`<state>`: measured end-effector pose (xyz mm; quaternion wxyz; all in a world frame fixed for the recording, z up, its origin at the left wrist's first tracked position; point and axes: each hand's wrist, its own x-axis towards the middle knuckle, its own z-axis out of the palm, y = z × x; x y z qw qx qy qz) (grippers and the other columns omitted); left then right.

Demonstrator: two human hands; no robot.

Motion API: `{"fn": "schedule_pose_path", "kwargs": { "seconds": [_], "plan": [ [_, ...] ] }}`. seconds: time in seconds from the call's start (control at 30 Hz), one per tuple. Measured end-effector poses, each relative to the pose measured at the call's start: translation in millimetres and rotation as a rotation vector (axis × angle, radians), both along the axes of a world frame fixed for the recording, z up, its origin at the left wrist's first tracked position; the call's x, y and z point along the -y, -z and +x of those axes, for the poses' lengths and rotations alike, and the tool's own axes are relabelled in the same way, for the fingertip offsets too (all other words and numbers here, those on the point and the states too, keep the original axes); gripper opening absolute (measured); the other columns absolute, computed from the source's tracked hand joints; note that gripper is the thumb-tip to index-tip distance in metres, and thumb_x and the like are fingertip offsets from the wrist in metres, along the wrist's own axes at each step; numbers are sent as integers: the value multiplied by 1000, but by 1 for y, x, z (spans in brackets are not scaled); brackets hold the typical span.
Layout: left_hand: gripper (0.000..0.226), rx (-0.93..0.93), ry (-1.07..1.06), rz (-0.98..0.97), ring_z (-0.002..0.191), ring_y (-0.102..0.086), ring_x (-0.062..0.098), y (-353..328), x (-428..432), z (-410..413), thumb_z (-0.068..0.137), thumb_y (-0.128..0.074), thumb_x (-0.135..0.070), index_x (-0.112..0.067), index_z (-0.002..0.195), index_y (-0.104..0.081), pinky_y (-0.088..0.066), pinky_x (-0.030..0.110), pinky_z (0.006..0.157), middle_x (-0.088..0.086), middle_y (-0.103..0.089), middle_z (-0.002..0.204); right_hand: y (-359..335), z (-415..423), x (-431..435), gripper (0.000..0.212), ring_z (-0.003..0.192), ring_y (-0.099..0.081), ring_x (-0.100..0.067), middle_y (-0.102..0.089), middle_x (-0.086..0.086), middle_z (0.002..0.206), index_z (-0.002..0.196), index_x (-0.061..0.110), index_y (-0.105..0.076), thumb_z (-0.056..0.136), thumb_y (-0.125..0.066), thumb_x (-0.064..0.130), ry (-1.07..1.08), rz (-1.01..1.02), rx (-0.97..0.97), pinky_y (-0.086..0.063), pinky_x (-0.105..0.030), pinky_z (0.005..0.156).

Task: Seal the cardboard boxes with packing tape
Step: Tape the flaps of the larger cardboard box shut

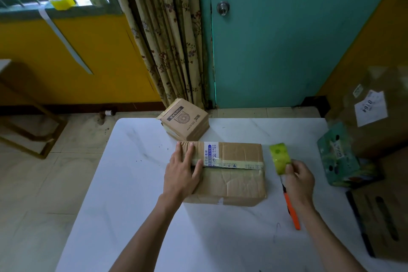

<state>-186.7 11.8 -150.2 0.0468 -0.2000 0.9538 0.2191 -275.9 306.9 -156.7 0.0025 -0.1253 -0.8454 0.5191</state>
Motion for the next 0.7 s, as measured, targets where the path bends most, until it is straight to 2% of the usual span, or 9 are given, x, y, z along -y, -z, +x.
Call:
{"fn": "schedule_pose_path", "kwargs": {
  "seconds": [0.07,0.13,0.2,0.33,0.47,0.53,0.6,0.67,0.7],
  "plan": [
    [69,2,-4,-5,154,-15,26,-1,-3,1,101,-27,-65,-38,161,-8,-33,48,118,0,6,170,-14,-2,4,15,74,-56,-17,-62,-3,83,95,10,-64,96,-50,4,112,-186,-28,-45,-30,65],
    [68,-9,-13,-2,153,-18,27,-3,-4,3,101,-29,-63,-38,161,-10,-38,48,115,0,5,170,-21,-6,5,16,78,-60,-20,-63,-2,85,97,8,-64,98,-49,3,198,-369,-34,-51,-36,76],
    [68,-18,-16,7,153,-19,26,-4,-5,3,101,-31,-62,-38,161,-12,-40,47,112,-1,4,170,-26,-9,7,16,81,-62,-18,-64,-4,87,98,4,-63,98,-47,0,230,-477,-12,-54,-38,80],
    [69,-15,-21,28,152,-22,27,-5,-6,3,100,-31,-64,-38,161,-13,-42,46,111,-2,4,170,-34,-7,9,27,77,-61,-10,-62,0,81,82,11,-59,96,-44,-7,252,-598,-38,-55,-33,79],
    [68,-15,-25,35,152,-21,27,-6,-6,5,101,-32,-62,-38,161,-12,-41,47,111,-3,5,170,-35,2,5,33,66,-61,2,-61,19,61,77,12,-55,90,-39,-13,252,-622,-90,-54,-24,71],
    [68,-15,-16,21,152,-20,30,-5,-5,5,100,-30,-64,-37,161,-13,-37,50,114,1,2,170,-35,6,6,33,65,-60,2,-60,20,59,76,10,-54,88,-36,-15,247,-634,-112,-53,-27,71],
    [68,2,-7,-84,154,-14,36,-3,-7,3,100,-24,-66,-35,160,-16,-25,57,118,8,-1,170,-35,10,6,33,66,-61,1,-60,19,60,76,9,-54,88,-36,-15,246,-651,-120,-52,-30,73],
    [62,8,4,-218,154,-7,41,-9,-14,0,103,-33,-57,-30,158,-25,-11,63,120,14,-7,169,-35,12,6,33,67,-61,1,-61,18,61,77,9,-54,88,-36,-16,245,-670,-125,-52,-30,74],
    [56,-45,41,-249,154,-9,42,-16,-22,-2,103,-43,-48,-26,154,-36,-9,65,120,16,-16,167,-35,13,5,33,67,-61,0,-61,18,61,77,9,-55,89,-37,-16,241,-674,-130,-53,-29,74]
  ]
}}
